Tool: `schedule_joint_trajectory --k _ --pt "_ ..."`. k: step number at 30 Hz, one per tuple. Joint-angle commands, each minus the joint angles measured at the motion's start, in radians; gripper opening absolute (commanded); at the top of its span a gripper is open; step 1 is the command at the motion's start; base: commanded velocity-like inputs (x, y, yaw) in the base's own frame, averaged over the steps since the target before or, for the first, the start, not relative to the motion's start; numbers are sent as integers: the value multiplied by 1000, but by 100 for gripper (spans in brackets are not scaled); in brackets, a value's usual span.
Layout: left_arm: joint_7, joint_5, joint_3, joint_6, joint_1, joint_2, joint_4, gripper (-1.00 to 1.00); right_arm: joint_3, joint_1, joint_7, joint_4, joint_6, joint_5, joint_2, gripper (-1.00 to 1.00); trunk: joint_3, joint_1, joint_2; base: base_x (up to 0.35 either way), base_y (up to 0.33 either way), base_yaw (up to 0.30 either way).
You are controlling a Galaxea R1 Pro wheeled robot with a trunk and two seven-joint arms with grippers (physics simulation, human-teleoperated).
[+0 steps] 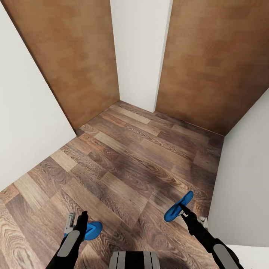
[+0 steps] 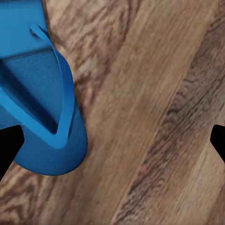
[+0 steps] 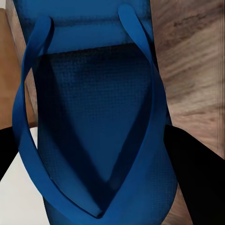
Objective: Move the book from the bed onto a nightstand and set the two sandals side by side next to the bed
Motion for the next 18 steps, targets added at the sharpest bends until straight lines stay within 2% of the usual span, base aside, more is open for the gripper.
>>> schedule_joint_trajectory --k 1,18 --pt "2 10 1 -4 0 -1 -1 100 -2 0 1 0 10 -10 0 -100 -5 0 -1 0 0 0" --pt "2 10 4 -6 0 1 -4 100 -3 0 5 -5 12 -11 -4 -100 -70 8 -5 0 0 0"
